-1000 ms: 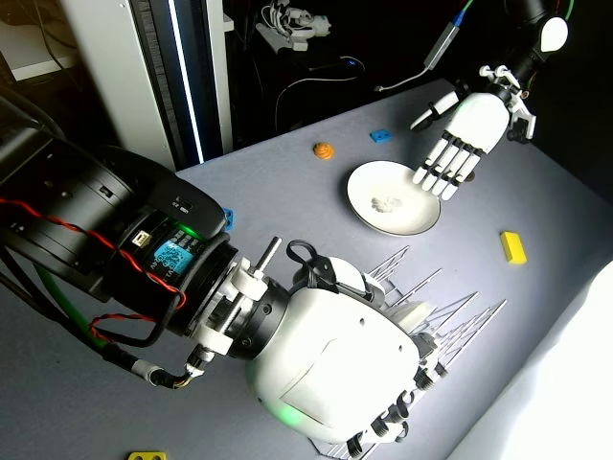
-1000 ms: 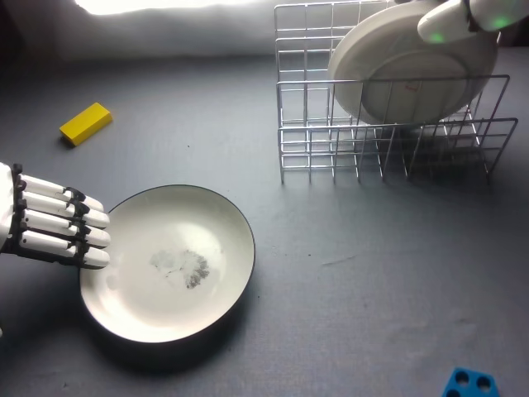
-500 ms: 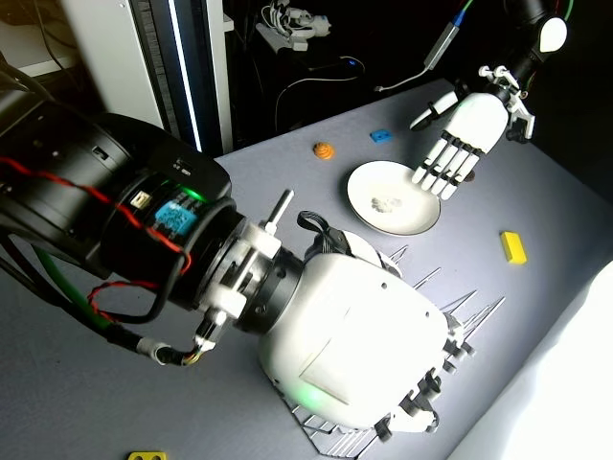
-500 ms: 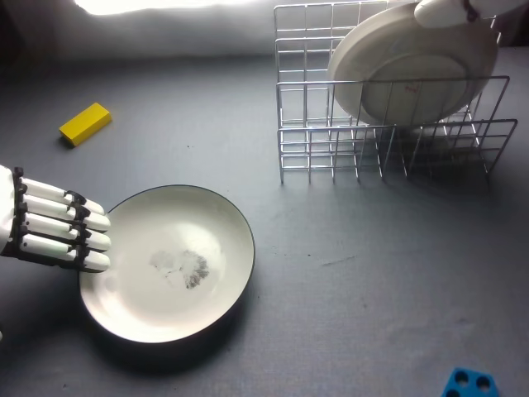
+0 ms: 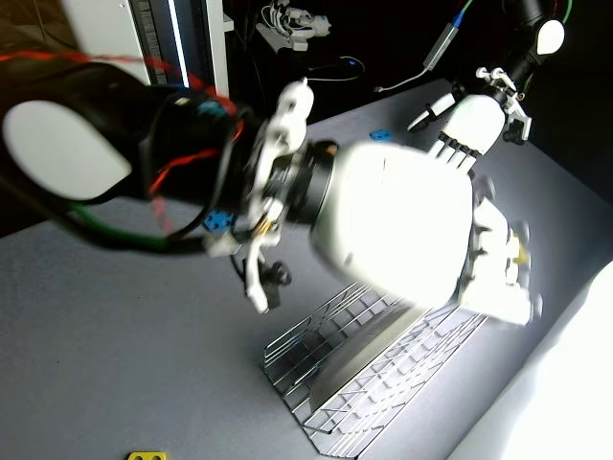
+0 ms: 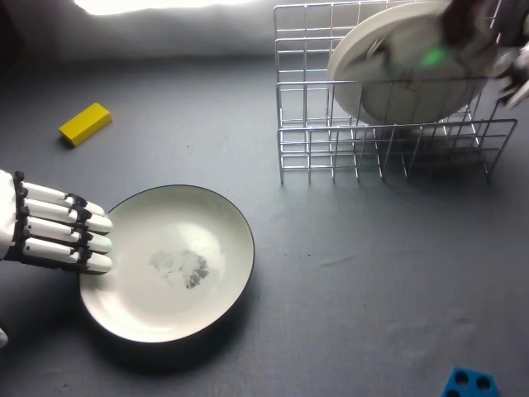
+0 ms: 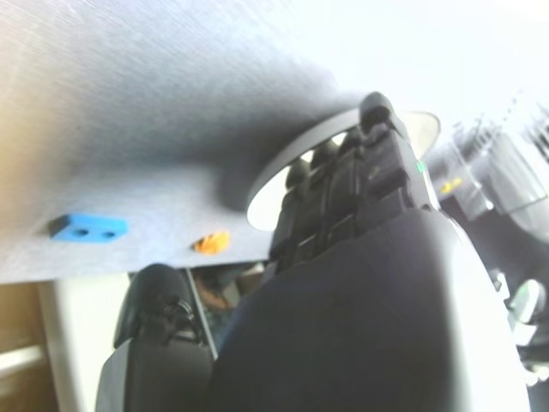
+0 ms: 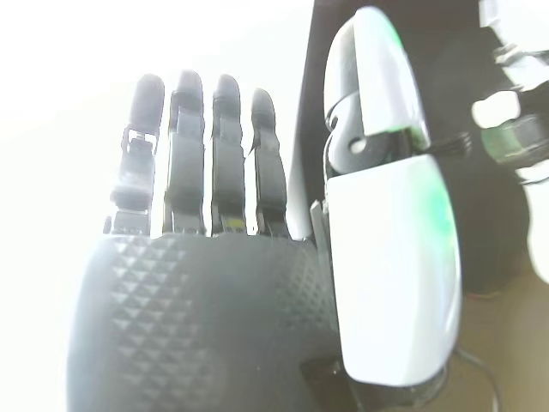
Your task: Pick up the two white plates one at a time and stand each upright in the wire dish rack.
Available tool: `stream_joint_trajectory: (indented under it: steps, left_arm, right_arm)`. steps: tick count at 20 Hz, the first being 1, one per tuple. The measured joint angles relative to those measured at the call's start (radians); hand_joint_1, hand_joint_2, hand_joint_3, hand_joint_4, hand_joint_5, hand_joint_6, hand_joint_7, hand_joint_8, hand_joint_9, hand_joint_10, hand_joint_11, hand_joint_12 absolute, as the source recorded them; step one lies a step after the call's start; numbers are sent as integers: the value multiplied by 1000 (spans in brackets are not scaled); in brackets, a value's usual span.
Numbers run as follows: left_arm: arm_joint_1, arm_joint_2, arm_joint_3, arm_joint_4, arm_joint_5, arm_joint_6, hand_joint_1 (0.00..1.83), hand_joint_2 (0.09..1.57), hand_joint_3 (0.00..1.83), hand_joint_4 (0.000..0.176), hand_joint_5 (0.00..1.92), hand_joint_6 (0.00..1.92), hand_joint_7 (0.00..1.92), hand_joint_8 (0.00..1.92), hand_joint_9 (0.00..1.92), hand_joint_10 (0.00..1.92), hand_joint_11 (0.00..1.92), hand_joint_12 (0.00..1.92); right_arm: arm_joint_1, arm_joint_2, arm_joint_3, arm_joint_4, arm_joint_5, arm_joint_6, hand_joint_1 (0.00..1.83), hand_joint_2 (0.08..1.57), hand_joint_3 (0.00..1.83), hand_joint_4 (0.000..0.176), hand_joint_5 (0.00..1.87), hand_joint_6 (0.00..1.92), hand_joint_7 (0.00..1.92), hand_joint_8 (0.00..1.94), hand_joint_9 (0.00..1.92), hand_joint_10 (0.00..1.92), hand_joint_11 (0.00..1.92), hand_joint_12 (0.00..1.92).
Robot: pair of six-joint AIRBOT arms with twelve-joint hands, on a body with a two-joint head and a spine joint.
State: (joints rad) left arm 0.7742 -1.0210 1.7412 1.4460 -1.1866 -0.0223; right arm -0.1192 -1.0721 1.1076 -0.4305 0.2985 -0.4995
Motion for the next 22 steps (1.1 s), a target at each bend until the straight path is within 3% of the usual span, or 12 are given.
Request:
stream_joint_trajectory:
  steps: [2,6,9,12,22]
  left_arm:
    - [6,0,-6,-7,6,0,0,1172,0,0,33,4,28,2,18,3,10,43]
    - [31,-2,-6,-23,13,-1,0,1176,0,0,34,4,33,5,24,5,15,54]
    - [56,-5,-9,-22,34,-5,0,1181,2,0,19,4,20,3,10,3,0,47]
    - [76,-6,-15,-25,33,-7,0,1184,3,0,32,7,32,7,19,5,1,53]
    - [84,-6,-17,-29,34,-8,0,1181,0,0,15,0,20,0,14,2,2,37]
  right_arm:
    - [-18,-37,-35,-8,13,-113,1307,976,0,0,156,0,113,0,117,1,0,584]
    - [-30,-78,-55,-3,2,-182,1343,949,0,0,198,12,144,7,143,10,0,684]
    - [-58,-85,-91,3,-31,-256,1323,942,0,0,99,4,54,2,65,3,0,434]
    - [-89,-97,-122,-1,-48,-287,1288,919,0,0,108,11,56,6,55,4,0,429]
    - [-167,-198,-115,-22,-130,-338,1287,908,0,0,198,11,127,7,113,14,0,596]
